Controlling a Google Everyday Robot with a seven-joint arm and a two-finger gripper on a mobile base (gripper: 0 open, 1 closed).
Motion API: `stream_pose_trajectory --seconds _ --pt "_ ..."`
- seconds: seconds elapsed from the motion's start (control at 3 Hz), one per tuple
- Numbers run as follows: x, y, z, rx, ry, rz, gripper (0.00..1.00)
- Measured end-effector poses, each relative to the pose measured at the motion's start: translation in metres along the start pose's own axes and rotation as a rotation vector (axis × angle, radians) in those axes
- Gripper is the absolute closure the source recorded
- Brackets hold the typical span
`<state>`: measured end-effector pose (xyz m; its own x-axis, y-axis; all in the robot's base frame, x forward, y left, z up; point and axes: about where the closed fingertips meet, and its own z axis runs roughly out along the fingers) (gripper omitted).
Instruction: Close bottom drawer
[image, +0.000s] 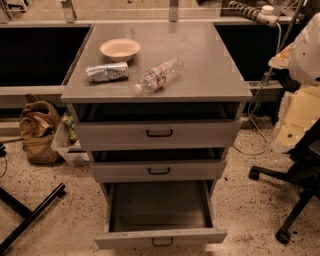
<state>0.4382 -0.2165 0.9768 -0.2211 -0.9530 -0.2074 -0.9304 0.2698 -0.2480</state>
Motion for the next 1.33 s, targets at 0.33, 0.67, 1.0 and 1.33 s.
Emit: stream_pose_trajectory --seconds 0.33,0.67,1.0,1.33 --pt "0.0 0.0 0.0 0.0 0.0 0.0 0.0" --pt "0.001 0.005 0.01 0.004 -0.007 0.013 0.0" --pt "0.0 0.018 0.027 0.016 -0.02 0.033 0.0" --pt "0.007 0.045 0.082 -0.005 -0.013 0.06 0.0"
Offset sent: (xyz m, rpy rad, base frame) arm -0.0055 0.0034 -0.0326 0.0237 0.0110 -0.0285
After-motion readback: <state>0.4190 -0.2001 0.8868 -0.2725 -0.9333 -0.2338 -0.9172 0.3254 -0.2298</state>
